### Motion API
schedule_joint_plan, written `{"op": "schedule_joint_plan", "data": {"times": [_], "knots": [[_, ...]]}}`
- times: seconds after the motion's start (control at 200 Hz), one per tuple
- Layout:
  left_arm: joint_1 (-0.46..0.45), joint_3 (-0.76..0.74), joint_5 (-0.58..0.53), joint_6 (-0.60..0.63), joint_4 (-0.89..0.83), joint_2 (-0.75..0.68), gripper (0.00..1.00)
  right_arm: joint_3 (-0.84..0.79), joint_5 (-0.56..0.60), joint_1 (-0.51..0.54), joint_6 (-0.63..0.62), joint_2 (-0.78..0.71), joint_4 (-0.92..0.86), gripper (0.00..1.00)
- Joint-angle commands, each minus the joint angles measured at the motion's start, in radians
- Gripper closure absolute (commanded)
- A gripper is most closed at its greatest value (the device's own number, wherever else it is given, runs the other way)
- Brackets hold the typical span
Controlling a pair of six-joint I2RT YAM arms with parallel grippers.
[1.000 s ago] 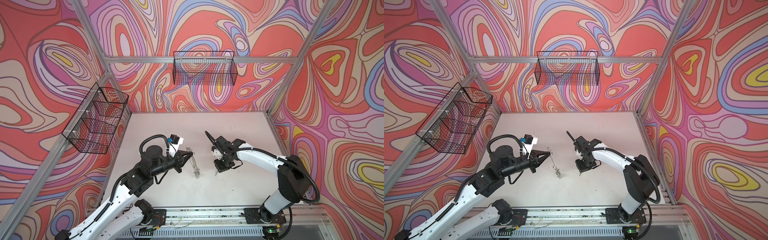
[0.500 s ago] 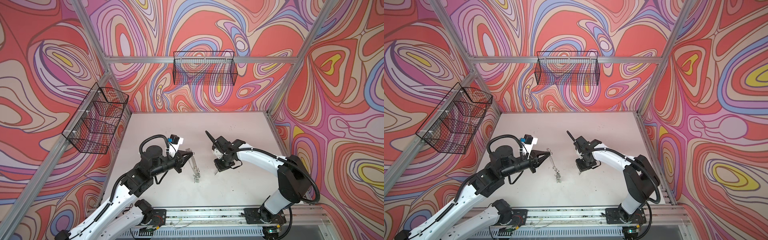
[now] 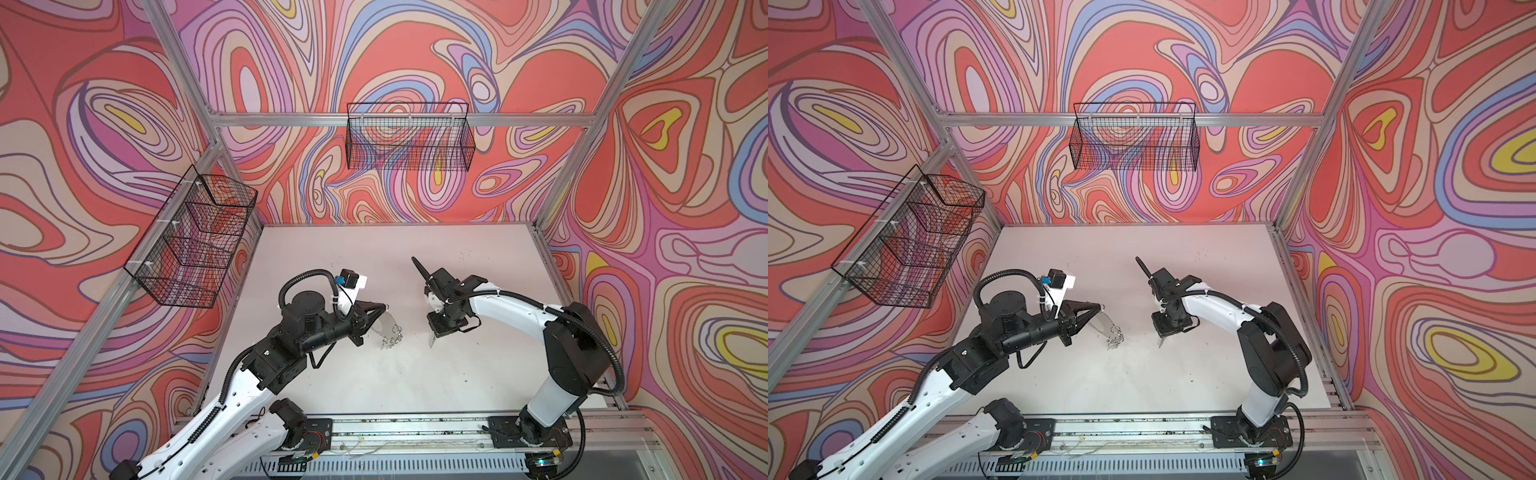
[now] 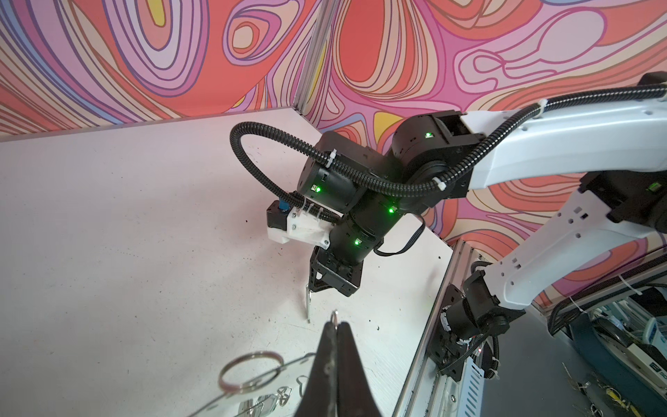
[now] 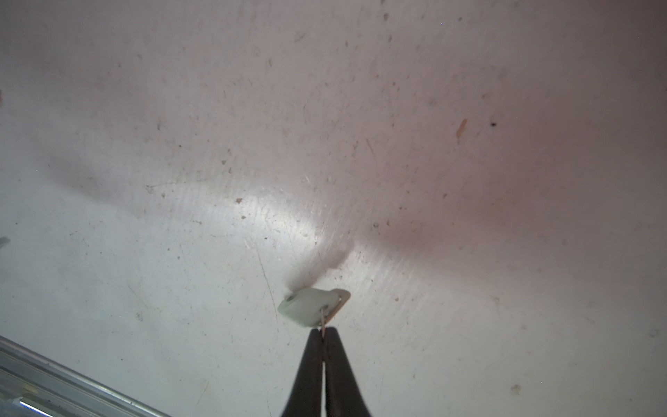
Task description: Put the keys on the keyring
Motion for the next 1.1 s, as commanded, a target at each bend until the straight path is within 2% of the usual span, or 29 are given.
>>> {"op": "schedule_joint_plan", "data": {"times": [0.0,0.421,1.097], "knots": [[-0.002,-0.002,0.003,-0.005,0.047,-0.011,1.0,0.033,-0.001,-0.01,-0.017,0.037,0.021,1.0],[-0.003,-0.001,0.001,-0.002,0.044,-0.01,1.0,0.11,-0.02,-0.015,-0.013,0.171,0.079,1.0],[-0.003,-0.005,0.002,-0.008,0.048,-0.011,1.0,0.043,-0.015,-0.016,0.026,0.153,0.147,1.0]]}}
